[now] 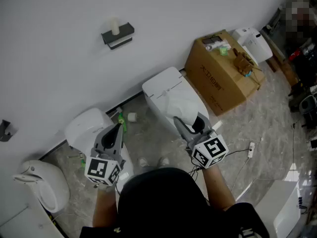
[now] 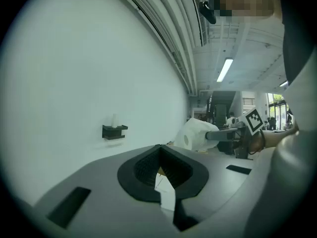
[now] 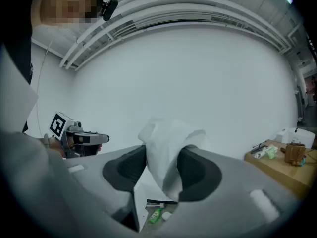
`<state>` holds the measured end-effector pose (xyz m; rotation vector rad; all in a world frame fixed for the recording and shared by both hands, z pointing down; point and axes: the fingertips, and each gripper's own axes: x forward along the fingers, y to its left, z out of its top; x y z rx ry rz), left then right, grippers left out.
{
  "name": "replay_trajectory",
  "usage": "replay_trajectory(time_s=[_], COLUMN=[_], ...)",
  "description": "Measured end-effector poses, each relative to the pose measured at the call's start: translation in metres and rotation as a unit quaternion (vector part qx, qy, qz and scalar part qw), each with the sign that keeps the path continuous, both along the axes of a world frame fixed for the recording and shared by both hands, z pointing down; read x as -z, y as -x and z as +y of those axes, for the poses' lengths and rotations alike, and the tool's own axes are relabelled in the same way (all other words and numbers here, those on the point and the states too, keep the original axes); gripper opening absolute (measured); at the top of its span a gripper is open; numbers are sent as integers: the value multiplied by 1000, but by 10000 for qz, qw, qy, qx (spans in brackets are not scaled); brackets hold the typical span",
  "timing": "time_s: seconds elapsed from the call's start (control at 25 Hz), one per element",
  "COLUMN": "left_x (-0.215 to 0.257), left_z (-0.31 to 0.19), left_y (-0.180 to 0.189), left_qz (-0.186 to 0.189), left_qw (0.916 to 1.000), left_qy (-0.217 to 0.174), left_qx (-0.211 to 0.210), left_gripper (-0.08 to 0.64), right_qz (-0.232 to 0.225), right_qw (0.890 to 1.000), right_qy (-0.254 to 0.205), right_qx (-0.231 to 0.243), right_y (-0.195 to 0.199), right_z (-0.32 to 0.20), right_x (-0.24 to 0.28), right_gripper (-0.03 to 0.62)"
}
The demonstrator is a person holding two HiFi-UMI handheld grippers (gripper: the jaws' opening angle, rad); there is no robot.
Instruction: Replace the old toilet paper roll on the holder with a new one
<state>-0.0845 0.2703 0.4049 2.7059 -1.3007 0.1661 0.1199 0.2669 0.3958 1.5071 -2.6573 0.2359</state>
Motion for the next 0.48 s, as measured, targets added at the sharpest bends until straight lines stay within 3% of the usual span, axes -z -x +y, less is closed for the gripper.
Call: replay_trajectory(time_s=[0.48], left_x=[-17], left_z=[-23], left_y=[57], left_qz=[61], left_qw=[10000], left_qy=[68], left_qx=[39], left_gripper=[14], right_qz=[142], right_qw=[9999], right_qy=[-7], right_qx=[26], right_y=[53], right_z=[-22], right_x=[-1], right_gripper=[190])
